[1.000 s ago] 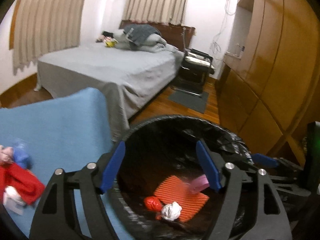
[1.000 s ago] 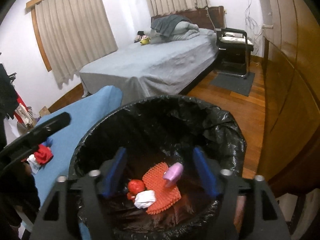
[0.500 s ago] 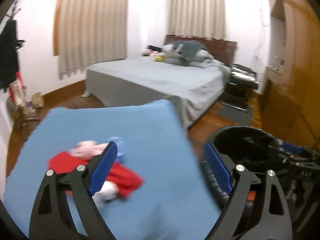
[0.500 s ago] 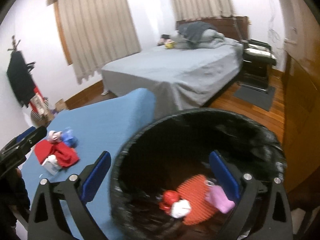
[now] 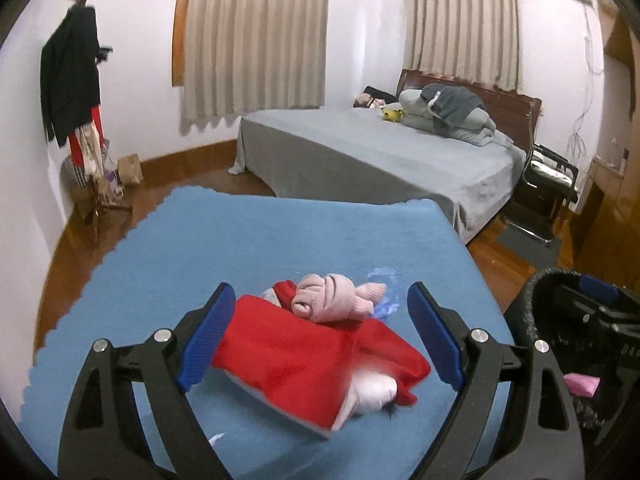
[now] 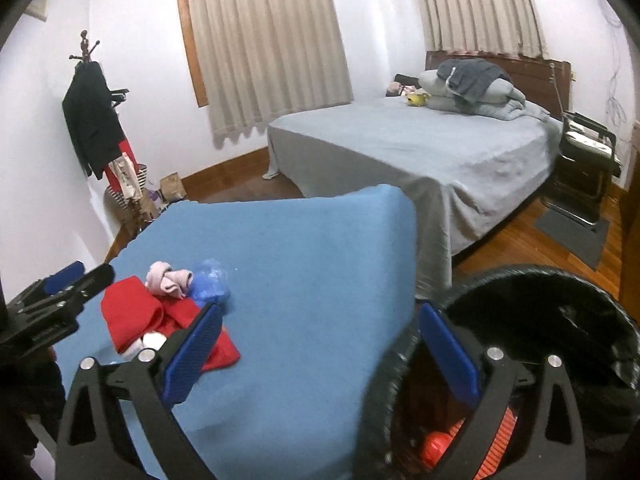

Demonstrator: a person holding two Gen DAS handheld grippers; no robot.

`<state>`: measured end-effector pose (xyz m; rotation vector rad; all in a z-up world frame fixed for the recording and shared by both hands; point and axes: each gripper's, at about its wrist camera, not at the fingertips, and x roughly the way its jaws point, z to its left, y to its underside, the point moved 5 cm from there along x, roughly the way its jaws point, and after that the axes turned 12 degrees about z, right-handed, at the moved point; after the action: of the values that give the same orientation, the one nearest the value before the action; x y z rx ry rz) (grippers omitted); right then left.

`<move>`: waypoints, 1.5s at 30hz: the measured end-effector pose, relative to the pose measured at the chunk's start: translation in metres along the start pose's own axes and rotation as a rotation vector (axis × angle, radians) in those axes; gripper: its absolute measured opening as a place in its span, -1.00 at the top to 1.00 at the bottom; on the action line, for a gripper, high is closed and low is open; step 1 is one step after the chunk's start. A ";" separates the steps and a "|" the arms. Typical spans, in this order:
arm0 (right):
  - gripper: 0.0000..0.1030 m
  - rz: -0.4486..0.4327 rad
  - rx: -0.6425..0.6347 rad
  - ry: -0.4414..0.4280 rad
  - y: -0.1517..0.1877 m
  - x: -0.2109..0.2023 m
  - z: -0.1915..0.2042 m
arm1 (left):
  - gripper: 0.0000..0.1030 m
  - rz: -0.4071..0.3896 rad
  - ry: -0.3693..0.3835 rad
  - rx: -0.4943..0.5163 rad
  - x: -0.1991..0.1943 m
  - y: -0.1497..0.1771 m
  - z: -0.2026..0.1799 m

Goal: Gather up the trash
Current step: 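Grasp the pink rolled sock with the left tool, then grasp the red cloth with the right tool while the left tool holds the pink sock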

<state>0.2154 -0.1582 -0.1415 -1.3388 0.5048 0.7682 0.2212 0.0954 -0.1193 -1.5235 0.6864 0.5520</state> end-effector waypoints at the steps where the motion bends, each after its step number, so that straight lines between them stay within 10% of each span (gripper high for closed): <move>1: -0.88 0.001 0.003 -0.002 -0.002 0.003 0.000 | -0.61 0.009 0.005 -0.003 0.006 -0.001 0.001; 19: -0.88 0.053 0.014 -0.020 -0.020 0.053 0.014 | 0.05 0.168 0.050 0.014 0.085 0.001 -0.004; 45: -0.71 0.088 -0.064 -0.131 -0.007 0.057 0.079 | 0.17 -0.010 -0.019 -0.070 -0.007 -0.002 0.052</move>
<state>0.2502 -0.0701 -0.1634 -1.3218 0.4398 0.9449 0.2212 0.1476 -0.1167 -1.5845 0.6497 0.5875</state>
